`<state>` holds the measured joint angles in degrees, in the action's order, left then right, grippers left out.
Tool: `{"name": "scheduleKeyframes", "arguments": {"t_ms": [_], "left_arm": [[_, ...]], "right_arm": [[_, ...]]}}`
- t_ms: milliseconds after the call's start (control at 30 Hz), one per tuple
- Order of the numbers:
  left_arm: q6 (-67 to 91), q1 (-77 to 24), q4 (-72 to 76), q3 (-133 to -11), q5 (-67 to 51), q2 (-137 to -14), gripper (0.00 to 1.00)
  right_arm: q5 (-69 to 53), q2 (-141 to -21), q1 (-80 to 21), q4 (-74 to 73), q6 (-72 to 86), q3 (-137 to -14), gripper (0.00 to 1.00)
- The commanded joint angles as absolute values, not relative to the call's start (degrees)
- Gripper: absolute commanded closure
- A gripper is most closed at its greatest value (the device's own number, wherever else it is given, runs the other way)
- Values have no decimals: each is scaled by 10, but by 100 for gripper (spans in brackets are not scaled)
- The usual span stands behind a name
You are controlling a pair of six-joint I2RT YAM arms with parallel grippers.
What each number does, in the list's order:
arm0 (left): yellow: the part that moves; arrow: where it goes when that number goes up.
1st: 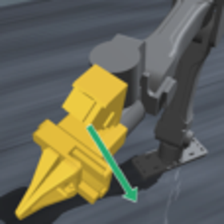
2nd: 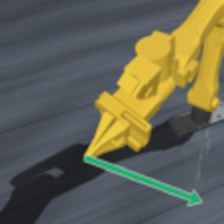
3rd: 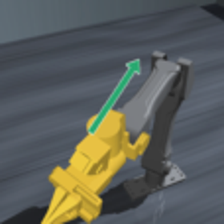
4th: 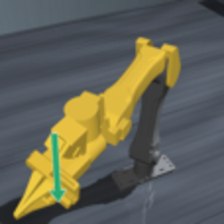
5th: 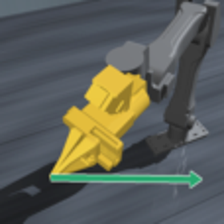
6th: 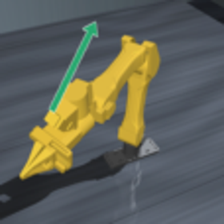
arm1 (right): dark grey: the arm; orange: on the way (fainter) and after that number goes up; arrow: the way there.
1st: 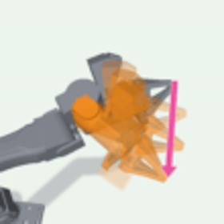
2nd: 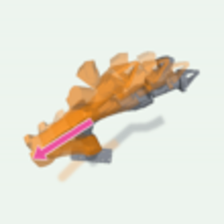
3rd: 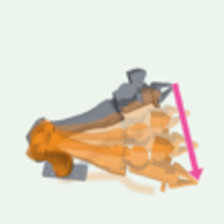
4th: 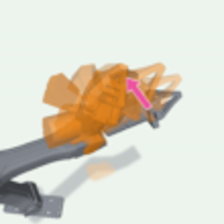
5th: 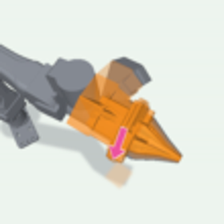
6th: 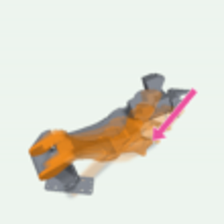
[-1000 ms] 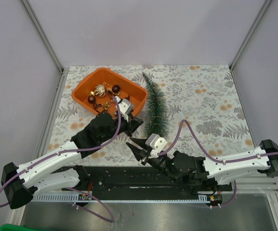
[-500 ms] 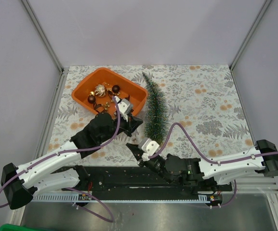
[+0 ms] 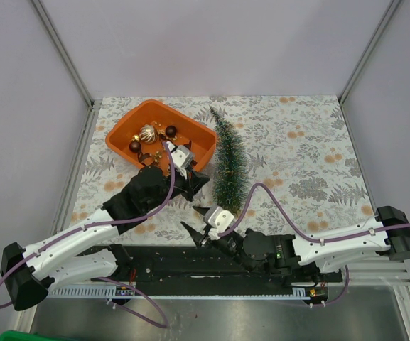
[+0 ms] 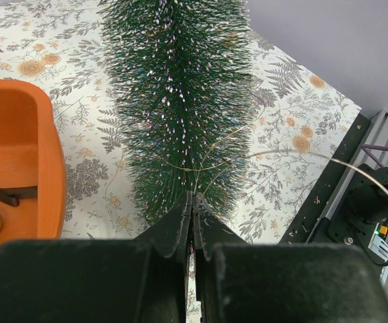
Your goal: Decorate the small christmas tree
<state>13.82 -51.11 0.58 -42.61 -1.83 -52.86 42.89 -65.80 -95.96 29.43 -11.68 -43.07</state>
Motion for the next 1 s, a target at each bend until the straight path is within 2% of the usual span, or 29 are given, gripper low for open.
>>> {"name": "scheduleKeyframes", "arguments": {"t_ms": [0,300,467,833,967], "left_arm": [[147,-506,35,-425,-29,-515,95],[148,-505,34,-426,-31,-518,95],[149,-504,33,-428,-32,-520,95],[149,-504,33,-429,-31,-519,95],[150,-502,33,-429,-31,-518,95]], "right_arm": [[433,-665,-964,336,-130,-432,41],[432,-713,-963,367,-156,-451,41],[436,-736,-959,403,-184,-464,46],[408,-756,-941,421,-196,-488,69],[402,-760,-939,414,-185,-490,81]]}}
